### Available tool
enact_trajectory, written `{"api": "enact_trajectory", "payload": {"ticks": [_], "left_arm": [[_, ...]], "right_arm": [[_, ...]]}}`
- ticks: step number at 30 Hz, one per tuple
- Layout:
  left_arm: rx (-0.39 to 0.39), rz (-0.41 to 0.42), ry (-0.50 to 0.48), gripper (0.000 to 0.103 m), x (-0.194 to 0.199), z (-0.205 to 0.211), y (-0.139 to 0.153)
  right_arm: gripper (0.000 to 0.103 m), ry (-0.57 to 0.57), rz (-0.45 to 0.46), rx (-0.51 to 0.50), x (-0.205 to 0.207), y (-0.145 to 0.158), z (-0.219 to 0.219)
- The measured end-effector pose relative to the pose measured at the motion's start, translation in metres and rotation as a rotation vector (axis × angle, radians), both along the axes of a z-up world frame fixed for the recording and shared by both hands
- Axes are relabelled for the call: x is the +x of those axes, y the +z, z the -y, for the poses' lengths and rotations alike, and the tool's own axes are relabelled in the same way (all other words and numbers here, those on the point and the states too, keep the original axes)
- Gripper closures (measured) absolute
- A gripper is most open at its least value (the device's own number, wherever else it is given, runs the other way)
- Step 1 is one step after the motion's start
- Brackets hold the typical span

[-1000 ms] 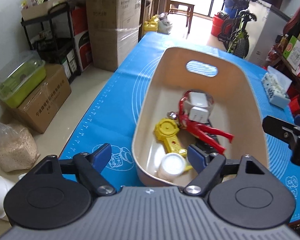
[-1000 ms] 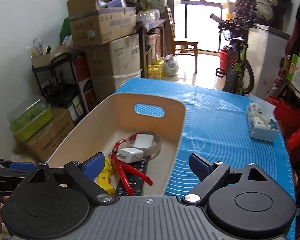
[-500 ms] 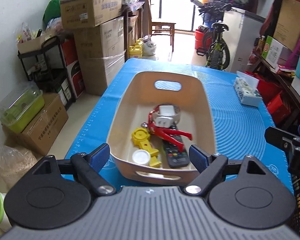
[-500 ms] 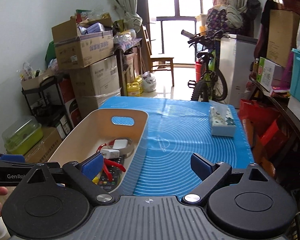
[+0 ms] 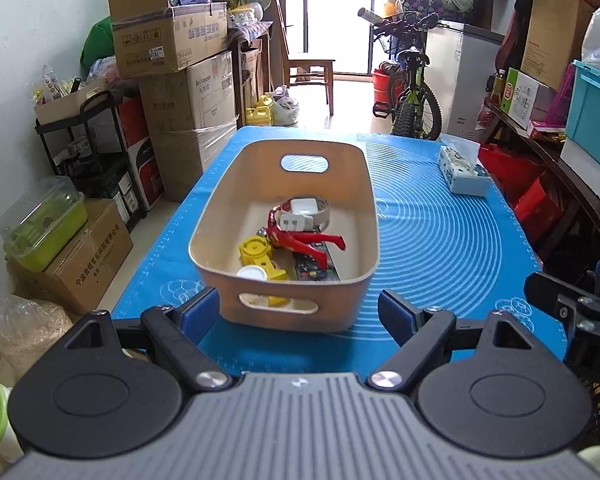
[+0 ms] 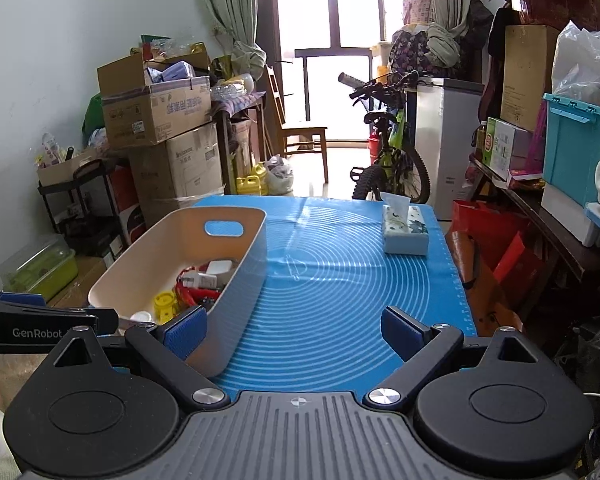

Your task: Organize rigid objects

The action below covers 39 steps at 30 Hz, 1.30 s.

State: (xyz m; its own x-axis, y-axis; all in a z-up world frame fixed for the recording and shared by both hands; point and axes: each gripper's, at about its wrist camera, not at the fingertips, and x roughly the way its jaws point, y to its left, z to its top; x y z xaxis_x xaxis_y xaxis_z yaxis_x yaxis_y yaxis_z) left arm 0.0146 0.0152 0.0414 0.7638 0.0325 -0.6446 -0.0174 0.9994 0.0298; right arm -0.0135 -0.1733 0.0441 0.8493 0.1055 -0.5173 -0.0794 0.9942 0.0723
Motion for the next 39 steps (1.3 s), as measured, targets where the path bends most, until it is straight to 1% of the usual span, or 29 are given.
{"api": "enact_trajectory", "payload": {"ticks": [7, 10, 13, 15, 21, 25, 29, 34, 39], "left_arm": [[0.001, 0.0, -0.032, 0.017, -0.018, 0.01, -0.013], [-0.002, -0.003, -0.04, 0.017, -0.021, 0.012, -0.019], [0.006, 0.011, -0.04, 0.017, -0.025, 0.012, -0.023], [0.005, 0.015, -0.043, 0.017, -0.026, 0.012, -0.025], [0.025, 0.013, -0.043, 0.017, -0.031, 0.015, -0.041], [0.026, 0.04, -0.05, 0.017, -0.034, 0.016, -0.04], [0.033, 0.043, -0.059, 0.017, -0.035, 0.018, -0.041], [0.037, 0.049, -0.067, 0.017, -0.035, 0.021, -0.042], [0.042, 0.052, -0.071, 0.017, -0.035, 0.021, -0.042]], "right_arm": [[0.009, 0.013, -0.003, -0.044, -0.023, -0.016, -0.002], [0.009, 0.01, -0.018, -0.022, -0.028, -0.023, 0.0], [0.009, -0.006, -0.049, 0.01, -0.031, -0.033, 0.002], [0.009, -0.011, -0.05, 0.006, -0.035, -0.038, 0.0], [0.009, -0.032, -0.017, -0.007, -0.04, -0.041, -0.004], [0.009, -0.052, -0.001, -0.011, -0.044, -0.041, -0.004], [0.009, -0.065, 0.003, 0.006, -0.045, -0.041, 0.0], [0.009, -0.065, 0.016, -0.017, -0.047, -0.041, -0.004], [0.009, -0.067, 0.031, -0.018, -0.05, -0.041, -0.008]]}}
